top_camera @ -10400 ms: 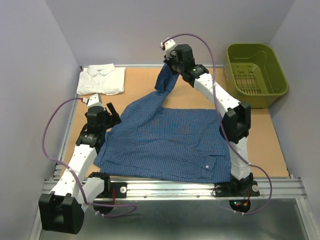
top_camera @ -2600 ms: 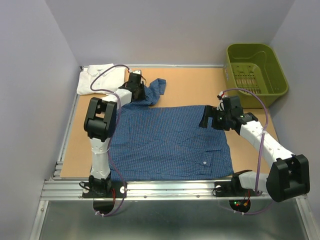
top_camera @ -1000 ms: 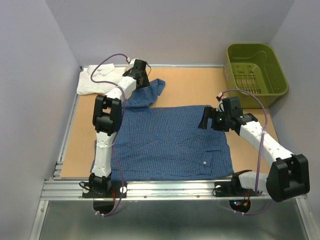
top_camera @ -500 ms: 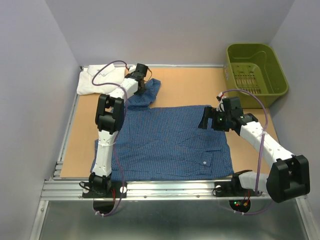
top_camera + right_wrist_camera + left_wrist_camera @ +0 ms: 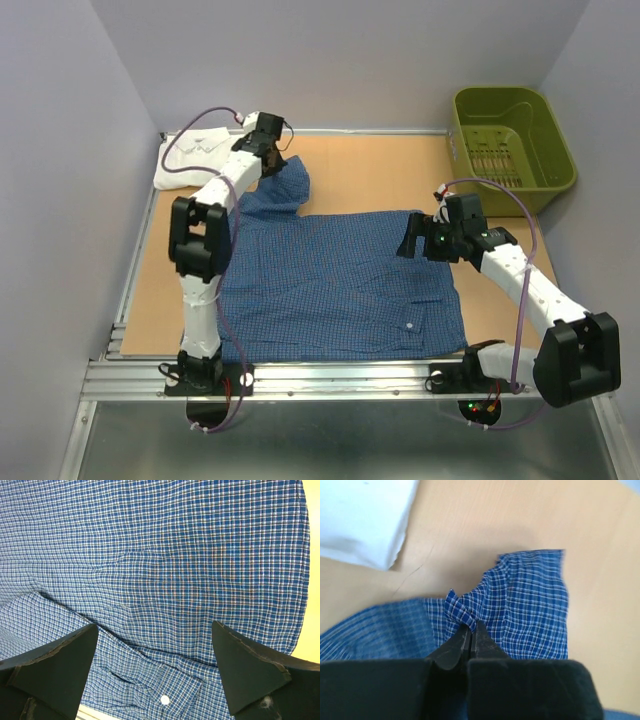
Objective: Fold and stack the long sleeve shirts
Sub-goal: Fold the shirt
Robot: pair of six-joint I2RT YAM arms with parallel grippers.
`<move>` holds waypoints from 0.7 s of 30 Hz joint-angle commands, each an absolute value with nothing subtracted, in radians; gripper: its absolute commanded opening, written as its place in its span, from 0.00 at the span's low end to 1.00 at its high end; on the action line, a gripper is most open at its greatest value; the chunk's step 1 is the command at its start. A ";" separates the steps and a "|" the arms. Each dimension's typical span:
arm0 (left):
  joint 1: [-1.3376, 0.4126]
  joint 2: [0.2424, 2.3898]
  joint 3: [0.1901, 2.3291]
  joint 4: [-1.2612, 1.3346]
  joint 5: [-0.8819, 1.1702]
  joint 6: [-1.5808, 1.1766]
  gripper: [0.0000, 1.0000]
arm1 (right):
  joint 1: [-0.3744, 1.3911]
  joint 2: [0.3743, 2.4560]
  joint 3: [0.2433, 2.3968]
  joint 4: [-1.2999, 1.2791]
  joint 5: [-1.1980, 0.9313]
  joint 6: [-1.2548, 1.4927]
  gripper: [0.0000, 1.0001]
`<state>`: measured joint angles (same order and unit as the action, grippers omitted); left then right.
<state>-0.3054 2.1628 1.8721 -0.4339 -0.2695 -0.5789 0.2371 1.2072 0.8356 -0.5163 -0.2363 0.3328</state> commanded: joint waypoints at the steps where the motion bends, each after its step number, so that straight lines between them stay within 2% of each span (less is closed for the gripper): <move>1: -0.299 1.803 1.667 -0.370 -0.264 -0.655 0.02 | 0.244 1.167 0.853 -0.495 -0.235 0.324 1.00; 11: -0.417 1.214 0.931 -0.264 -0.112 -0.877 0.06 | 0.245 1.157 0.859 -0.494 -0.219 0.314 1.00; 15: -0.442 0.991 0.755 -0.369 -0.101 -0.946 0.09 | 0.247 1.155 0.861 -0.494 -0.209 0.310 1.00; 17: -0.440 0.869 0.694 -0.450 -0.133 -0.959 0.15 | 0.247 1.158 0.859 -0.492 -0.204 0.310 1.00; 18: -0.440 0.836 0.678 -0.475 -0.174 -0.966 0.22 | 0.245 1.161 0.854 -0.492 -0.199 0.310 1.00; 21: -0.437 0.749 0.647 -0.547 -0.244 -0.965 0.26 | 0.247 1.175 0.854 -0.489 -0.177 0.314 1.00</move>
